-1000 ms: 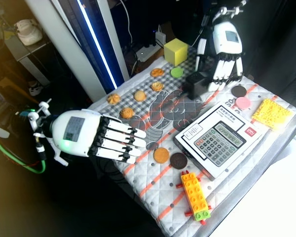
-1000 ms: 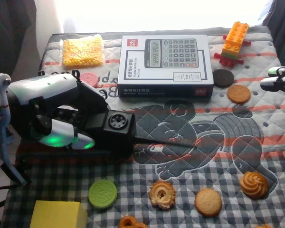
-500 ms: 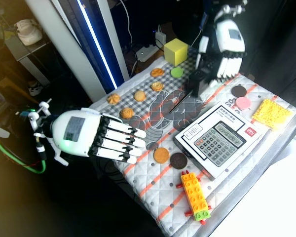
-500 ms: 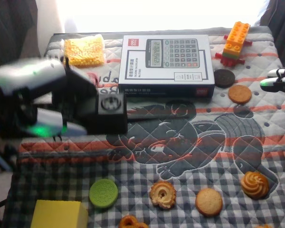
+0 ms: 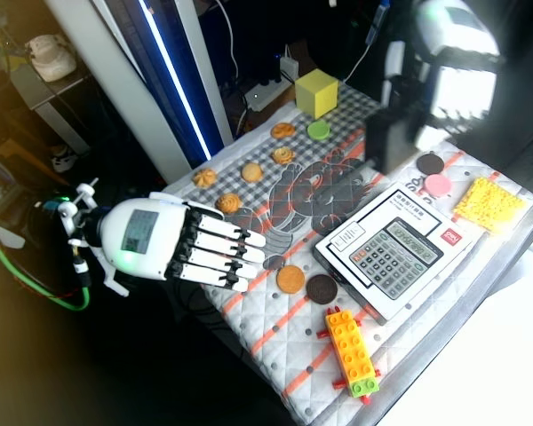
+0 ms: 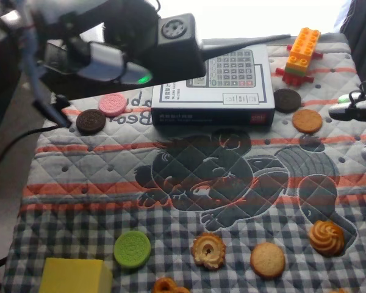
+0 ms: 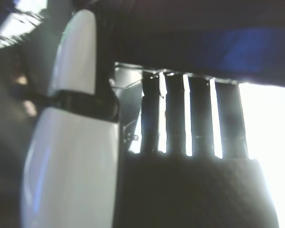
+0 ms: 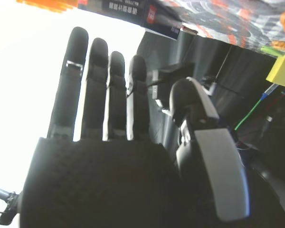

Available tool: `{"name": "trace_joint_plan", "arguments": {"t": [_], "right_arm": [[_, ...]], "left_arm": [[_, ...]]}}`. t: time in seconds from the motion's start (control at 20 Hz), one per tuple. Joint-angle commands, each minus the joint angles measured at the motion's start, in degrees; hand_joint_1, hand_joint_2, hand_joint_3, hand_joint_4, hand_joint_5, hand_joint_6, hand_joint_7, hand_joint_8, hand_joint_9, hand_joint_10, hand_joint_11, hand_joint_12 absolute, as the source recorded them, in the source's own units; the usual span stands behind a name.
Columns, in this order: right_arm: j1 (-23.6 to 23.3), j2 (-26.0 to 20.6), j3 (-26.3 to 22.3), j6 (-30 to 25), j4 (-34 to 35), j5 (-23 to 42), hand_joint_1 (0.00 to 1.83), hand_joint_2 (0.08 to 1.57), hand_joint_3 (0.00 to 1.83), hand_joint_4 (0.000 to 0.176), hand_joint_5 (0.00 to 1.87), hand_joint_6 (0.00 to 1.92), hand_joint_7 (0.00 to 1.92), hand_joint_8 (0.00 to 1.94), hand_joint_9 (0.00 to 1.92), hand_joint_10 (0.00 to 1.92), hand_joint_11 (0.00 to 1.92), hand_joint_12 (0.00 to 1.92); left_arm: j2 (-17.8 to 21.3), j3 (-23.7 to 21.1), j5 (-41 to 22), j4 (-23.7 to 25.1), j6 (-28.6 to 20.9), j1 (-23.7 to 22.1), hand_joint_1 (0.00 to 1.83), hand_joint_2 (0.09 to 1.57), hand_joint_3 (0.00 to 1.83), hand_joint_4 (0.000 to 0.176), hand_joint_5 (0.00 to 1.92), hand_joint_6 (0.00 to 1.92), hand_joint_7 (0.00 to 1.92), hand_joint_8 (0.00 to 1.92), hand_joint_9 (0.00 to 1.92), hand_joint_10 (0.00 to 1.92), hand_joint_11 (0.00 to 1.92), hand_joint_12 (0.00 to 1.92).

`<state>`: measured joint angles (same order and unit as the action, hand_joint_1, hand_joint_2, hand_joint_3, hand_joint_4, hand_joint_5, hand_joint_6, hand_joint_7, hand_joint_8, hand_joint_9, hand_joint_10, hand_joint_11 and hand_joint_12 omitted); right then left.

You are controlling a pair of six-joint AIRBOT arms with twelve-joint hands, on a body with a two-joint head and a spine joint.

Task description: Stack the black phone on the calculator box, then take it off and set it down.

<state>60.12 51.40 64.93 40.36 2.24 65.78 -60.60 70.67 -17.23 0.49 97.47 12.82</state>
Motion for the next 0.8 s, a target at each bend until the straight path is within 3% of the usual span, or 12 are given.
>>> {"name": "trace_joint_plan", "arguments": {"t": [0.0, 0.05, 0.1, 0.3, 0.35, 0.4, 0.5, 0.55, 0.6, 0.65, 0.7, 0.75], "right_arm": [[-0.89, -0.08, 0.28, -0.17, 0.91, 6.66, 0.52, 1.4, 0.0, 0.0, 0.5, 0.0, 0.47, 0.0, 0.89, 0.03, 0.61, 1.06], [-1.21, 0.0, 0.36, -0.17, 0.52, 6.36, 0.49, 1.4, 0.0, 0.0, 0.5, 0.0, 0.48, 0.0, 0.74, 0.0, 0.48, 1.01], [-1.8, 0.22, 0.53, -0.17, 0.05, 5.81, 0.5, 1.39, 0.0, 0.0, 0.51, 0.0, 0.49, 0.0, 0.77, 0.01, 0.5, 1.02], [-3.02, 1.47, 1.25, -0.17, -1.08, 4.79, 0.55, 1.39, 0.0, 0.0, 0.52, 0.0, 0.51, 0.0, 0.89, 0.02, 0.63, 1.12], [-3.09, 1.57, 1.28, -0.17, -1.19, 4.73, 0.54, 1.38, 0.0, 0.0, 0.52, 0.0, 0.51, 0.0, 0.82, 0.0, 0.54, 1.01], [-3.1, 1.68, 1.33, -0.17, -1.25, 4.7, 0.5, 1.37, 0.0, 0.0, 0.52, 0.0, 0.51, 0.0, 0.6, 0.0, 0.38, 0.77], [-3.1, 1.96, 1.53, -0.17, -1.31, 4.66, 0.51, 1.37, 0.0, 0.0, 0.52, 0.0, 0.52, 0.0, 0.66, 0.02, 0.46, 0.78], [-3.1, 2.01, 1.55, -0.17, -1.31, 4.66, 0.52, 1.37, 0.0, 0.0, 0.52, 0.0, 0.53, 0.0, 0.83, 0.05, 0.58, 0.98], [-3.1, 2.04, 1.55, -0.17, -1.31, 4.65, 0.46, 1.36, 0.0, 0.019, 0.52, 0.0, 0.52, 0.0, 0.62, 0.0, 0.36, 0.88], [-3.1, 2.05, 1.54, -0.17, -1.31, 4.65, 0.46, 1.36, 0.0, 0.019, 0.52, 0.0, 0.52, 0.0, 0.62, 0.0, 0.36, 0.88], [-3.1, 2.05, 1.54, -0.17, -1.31, 4.65, 0.43, 1.36, 0.0, 0.028, 0.51, 0.0, 0.51, 0.0, 0.55, 0.0, 0.36, 0.68], [-3.1, 2.08, 1.54, -0.17, -1.31, 4.65, 0.45, 1.36, 0.0, 0.028, 0.51, 0.0, 0.5, 0.0, 0.56, 0.0, 0.4, 0.62]], "left_arm": [[-1.5, 1.22, -4.89, -0.1, -0.44, -1.34, 1.37, 1.1, 0.0, 0.0, 0.96, 1.08, 1.0, 0.93, 0.93, 1.09, 0.7, 1.22], [-3.64, 3.04, -4.1, -0.26, -0.44, -1.62, 1.39, 1.08, 0.0, 0.0, 0.97, 0.98, 1.12, 0.75, 0.96, 1.1, 0.72, 1.18], [-6.3, 5.48, -3.22, -0.97, -0.44, -1.74, 1.39, 1.07, 0.0, 0.0, 0.98, 0.95, 1.13, 0.73, 1.0, 1.04, 0.77, 1.15], [-13.54, 12.58, 0.69, -3.51, -0.44, -1.77, 1.39, 1.07, 0.0, 0.0, 0.98, 0.86, 1.05, 0.88, 1.02, 1.06, 0.81, 1.15], [-14.94, 14.05, 1.25, -4.43, -0.44, -1.77, 1.38, 1.08, 0.0, 0.0, 0.99, 0.85, 1.08, 0.89, 0.96, 1.12, 0.64, 1.22], [-16.16, 15.37, 1.92, -5.01, -0.44, -1.8, 1.38, 1.08, 0.0, 0.0, 1.01, 0.79, 1.07, 0.92, 0.94, 1.17, 0.64, 1.25], [-18.21, 17.61, 3.47, -5.3, -0.44, -2.12, 1.39, 1.08, 0.0, 0.0, 1.03, 0.74, 1.06, 0.94, 0.95, 1.16, 0.67, 1.25], [-18.86, 18.46, 3.99, -5.49, -0.44, -2.2, 1.38, 1.09, 0.0, 0.0, 0.99, 0.79, 1.02, 0.99, 0.93, 1.18, 0.7, 1.24], [-19.35, 19.03, 4.46, -5.68, -0.44, -2.26, 1.38, 1.09, 0.0, 0.0, 1.03, 0.7, 1.03, 0.94, 0.96, 1.22, 0.7, 1.29], [-19.47, 19.12, 4.66, -5.76, -0.44, -2.26, 1.38, 1.09, 0.0, 0.0, 1.03, 0.7, 1.03, 0.94, 0.96, 1.22, 0.7, 1.29], [-19.52, 19.12, 4.81, -5.81, -0.44, -2.26, 1.38, 1.1, 0.0, 0.0, 1.0, 0.71, 1.0, 1.0, 0.94, 1.26, 0.66, 1.4], [-19.58, 19.12, 4.89, -5.86, -0.44, -2.25, 1.27, 1.12, 0.01, 0.0, 0.9, 0.92, 1.0, 1.09, 0.83, 0.92, 0.6, 1.35]]}}
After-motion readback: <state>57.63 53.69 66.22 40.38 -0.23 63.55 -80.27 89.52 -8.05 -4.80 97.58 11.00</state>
